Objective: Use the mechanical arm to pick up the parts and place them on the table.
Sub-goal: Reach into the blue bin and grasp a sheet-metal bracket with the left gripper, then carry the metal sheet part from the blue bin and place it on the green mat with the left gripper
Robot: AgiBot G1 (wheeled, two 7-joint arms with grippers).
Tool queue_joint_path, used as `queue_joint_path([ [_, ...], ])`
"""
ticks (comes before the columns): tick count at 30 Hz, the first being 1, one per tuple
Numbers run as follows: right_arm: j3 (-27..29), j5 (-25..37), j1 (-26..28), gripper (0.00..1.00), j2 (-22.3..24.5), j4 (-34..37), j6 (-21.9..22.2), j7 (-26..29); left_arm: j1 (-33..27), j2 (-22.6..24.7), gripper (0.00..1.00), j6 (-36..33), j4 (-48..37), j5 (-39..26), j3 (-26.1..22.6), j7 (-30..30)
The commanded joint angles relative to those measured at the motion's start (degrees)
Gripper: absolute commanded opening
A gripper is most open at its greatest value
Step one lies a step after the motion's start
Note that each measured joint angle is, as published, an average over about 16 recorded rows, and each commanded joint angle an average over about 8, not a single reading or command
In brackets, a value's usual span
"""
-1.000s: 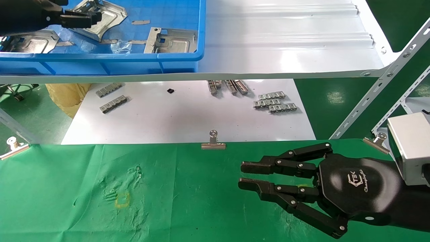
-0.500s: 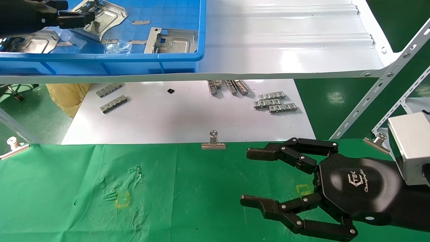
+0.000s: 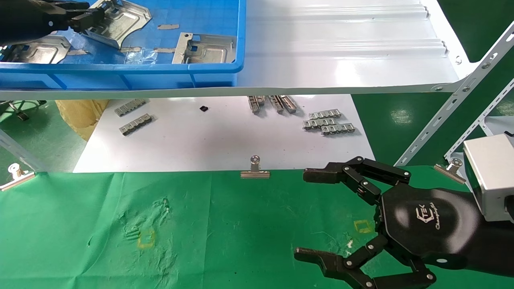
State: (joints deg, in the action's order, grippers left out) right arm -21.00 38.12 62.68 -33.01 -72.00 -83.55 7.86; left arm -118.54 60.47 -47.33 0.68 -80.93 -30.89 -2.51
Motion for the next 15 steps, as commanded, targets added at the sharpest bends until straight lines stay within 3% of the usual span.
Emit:
queue_joint_path([
  [1,0.0,0.0,0.0,1.0,0.0,0.0,0.0,0.0,0.0,0.0,0.0,0.0,-0.1,0.1,0.1,0.1],
  [15,0.0,0.0,0.0,1.0,0.0,0.0,0.0,0.0,-0.7,-2.4,0.0,-8.8,1.2,3.5,2.4,1.8],
])
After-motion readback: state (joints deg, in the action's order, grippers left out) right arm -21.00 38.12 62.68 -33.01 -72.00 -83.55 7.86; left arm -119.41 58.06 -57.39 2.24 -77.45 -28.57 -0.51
